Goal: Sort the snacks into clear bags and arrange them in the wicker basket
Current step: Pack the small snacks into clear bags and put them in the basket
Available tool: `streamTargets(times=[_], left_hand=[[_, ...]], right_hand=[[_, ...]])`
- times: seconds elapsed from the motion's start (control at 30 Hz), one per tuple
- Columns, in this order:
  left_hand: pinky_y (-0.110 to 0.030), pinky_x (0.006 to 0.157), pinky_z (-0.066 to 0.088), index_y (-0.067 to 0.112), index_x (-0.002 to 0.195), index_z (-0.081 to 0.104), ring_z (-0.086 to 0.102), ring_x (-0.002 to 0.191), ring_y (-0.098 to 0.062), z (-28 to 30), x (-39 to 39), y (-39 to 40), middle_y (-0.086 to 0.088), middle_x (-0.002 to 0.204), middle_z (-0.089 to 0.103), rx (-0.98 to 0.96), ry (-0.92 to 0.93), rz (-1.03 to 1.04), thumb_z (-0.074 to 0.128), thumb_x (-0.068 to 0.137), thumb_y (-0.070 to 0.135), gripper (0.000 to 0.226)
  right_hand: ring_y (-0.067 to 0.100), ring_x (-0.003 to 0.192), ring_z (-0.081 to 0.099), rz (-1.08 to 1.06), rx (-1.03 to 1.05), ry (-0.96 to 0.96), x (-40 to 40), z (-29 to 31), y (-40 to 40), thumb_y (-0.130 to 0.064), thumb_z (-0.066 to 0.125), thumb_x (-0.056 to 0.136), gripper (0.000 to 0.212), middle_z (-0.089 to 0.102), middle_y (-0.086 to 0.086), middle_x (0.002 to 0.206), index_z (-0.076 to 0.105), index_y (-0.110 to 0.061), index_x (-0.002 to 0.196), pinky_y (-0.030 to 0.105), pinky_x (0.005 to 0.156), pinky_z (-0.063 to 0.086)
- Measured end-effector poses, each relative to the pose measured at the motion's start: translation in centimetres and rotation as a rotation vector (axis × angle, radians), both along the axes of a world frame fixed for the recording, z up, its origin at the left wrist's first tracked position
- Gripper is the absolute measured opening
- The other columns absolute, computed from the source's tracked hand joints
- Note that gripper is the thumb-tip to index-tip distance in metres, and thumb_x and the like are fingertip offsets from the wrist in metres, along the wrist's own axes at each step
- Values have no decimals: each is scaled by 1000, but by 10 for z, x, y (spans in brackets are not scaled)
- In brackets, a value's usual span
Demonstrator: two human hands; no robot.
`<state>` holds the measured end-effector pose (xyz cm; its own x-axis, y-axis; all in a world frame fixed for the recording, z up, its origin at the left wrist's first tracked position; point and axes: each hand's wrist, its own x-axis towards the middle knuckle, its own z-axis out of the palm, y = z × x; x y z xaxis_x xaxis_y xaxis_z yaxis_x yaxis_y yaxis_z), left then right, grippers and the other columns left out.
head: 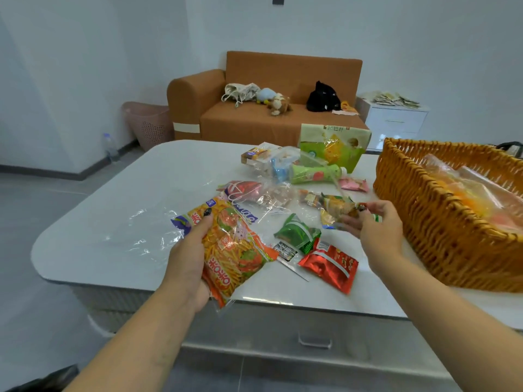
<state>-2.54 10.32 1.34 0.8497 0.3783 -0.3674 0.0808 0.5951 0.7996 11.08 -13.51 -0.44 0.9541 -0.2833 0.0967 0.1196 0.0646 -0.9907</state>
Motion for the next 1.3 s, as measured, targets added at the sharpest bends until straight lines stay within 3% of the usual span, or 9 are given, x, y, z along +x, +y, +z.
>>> streamTargets(times=[0.1, 0.3, 0.53, 0.67, 0.8, 0.9, 1.0, 1.13, 1.3], left_hand=[[-50, 83, 56, 17, 115, 68, 74, 89, -31, 3, -9, -2, -11, 99, 76, 16, -24, -13, 64, 91, 37, 32], [-43, 72, 59, 14, 118, 68, 74, 87, -30, 6, -21, 1, -13, 102, 75, 32, -47, -79, 61, 92, 32, 32], [-40, 64, 60, 14, 113, 69, 75, 81, -26, 4, -25, 10, -10, 96, 76, 59, -62, -75, 60, 92, 33, 30], [-39, 67, 59, 16, 112, 69, 75, 81, -25, 4, -22, 16, -8, 96, 76, 55, -74, -60, 58, 93, 36, 30], [-38, 65, 59, 15, 114, 69, 75, 83, -25, 1, -17, 17, -9, 98, 76, 67, -68, -69, 57, 92, 36, 32], [-40, 65, 60, 14, 118, 68, 74, 85, -26, -6, -14, 14, -10, 101, 75, 116, -52, -58, 59, 91, 33, 33], [-42, 68, 60, 14, 117, 67, 74, 87, -28, -10, -14, 13, -11, 102, 75, 141, -54, -65, 58, 92, 30, 31], [-46, 79, 58, 14, 121, 65, 73, 92, -30, -11, -16, 15, -13, 106, 74, 153, -86, -76, 63, 81, 32, 44], [-41, 65, 61, 11, 112, 67, 74, 78, -26, -12, -18, 9, -13, 95, 75, 153, -123, -126, 63, 73, 31, 44]], right_hand=[[25, 86, 72, 32, 223, -6, -27, 23, 0, -4, 42, 100, 22, 62, 11, 114, 48, -22, 90, 37, 71, 61], [33, 108, 66, 290, 461, 1, -83, 37, -13, -4, 42, 100, 20, 59, 20, 128, 49, -21, 91, 51, 97, 47], [38, 110, 64, 488, 590, 42, -98, 41, -3, -14, 48, 94, 11, 68, 15, 115, 53, -24, 90, 67, 91, 40], [41, 109, 63, 516, 710, 108, -89, 39, 6, -20, 55, 88, 26, 66, 15, 122, 52, -21, 114, 68, 92, 42], [36, 109, 64, 463, 800, 174, -79, 44, 13, -30, 62, 86, 16, 63, 11, 123, 65, -14, 87, 62, 92, 48], [30, 103, 67, 382, 677, 103, -66, 46, 13, -11, 64, 83, 21, 65, 11, 113, 61, -10, 104, 47, 78, 58], [27, 106, 67, 274, 447, 26, -56, 51, 3, 4, 61, 84, 45, 69, 2, 110, 61, -19, 122, 41, 82, 58], [25, 107, 64, 242, 307, 34, -44, 63, -23, 5, 68, 77, 81, 54, 3, 123, 37, -25, 145, 28, 68, 59], [24, 86, 73, 559, 214, 240, -51, 65, -33, 1, 71, 65, 62, 71, 14, 107, 55, -5, 124, 26, 63, 58]])
